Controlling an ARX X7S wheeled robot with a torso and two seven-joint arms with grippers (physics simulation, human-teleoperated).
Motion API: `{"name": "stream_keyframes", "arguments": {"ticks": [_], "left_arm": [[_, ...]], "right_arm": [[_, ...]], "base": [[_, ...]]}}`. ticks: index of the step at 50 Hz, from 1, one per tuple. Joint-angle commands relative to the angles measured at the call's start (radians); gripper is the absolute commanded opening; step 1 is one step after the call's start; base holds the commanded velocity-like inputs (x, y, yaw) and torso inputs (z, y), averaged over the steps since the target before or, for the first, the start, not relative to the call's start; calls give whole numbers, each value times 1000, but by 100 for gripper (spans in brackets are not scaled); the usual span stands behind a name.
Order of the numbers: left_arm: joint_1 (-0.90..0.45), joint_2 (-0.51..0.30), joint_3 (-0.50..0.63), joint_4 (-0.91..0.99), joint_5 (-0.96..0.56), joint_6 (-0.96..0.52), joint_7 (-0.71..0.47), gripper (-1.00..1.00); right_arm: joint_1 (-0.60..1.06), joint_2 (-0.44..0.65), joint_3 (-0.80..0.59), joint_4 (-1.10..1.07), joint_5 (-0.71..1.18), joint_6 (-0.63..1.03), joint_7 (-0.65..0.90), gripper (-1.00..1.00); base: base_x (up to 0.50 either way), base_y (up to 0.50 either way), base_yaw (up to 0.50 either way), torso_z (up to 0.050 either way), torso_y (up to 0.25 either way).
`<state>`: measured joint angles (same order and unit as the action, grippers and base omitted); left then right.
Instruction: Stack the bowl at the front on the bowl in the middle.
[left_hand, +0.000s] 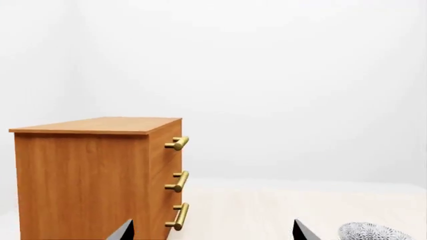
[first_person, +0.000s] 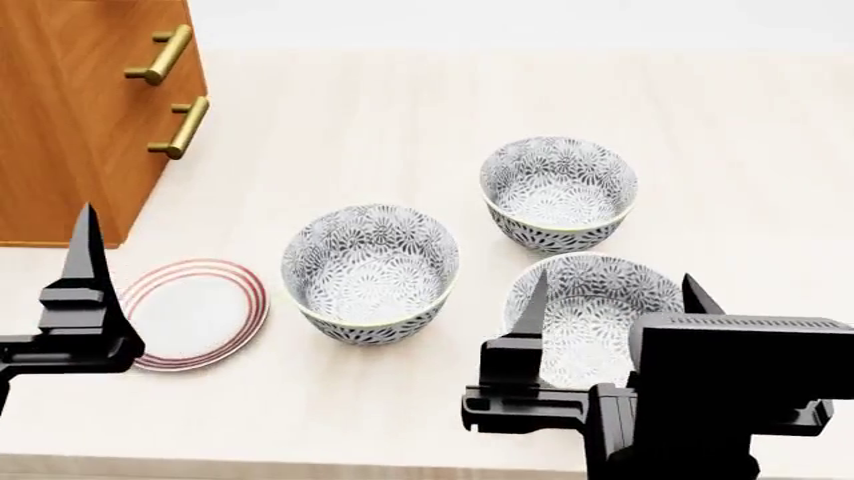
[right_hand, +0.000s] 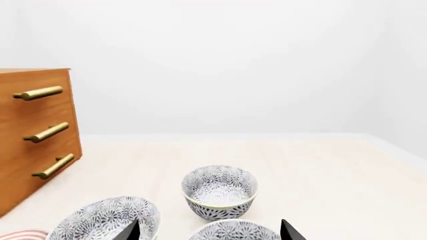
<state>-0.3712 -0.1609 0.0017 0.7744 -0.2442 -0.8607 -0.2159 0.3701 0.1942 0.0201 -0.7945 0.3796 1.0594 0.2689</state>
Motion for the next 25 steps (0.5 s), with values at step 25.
{"name": "stream_keyframes", "arguments": {"ticks": [25], "left_arm": [[20,-19,26,-28,-2,48,-28,100]], "right_arm": [[-3,28,-51,6,-3,-21,21,100]], "base": [[302,0,0,0,0]]}}
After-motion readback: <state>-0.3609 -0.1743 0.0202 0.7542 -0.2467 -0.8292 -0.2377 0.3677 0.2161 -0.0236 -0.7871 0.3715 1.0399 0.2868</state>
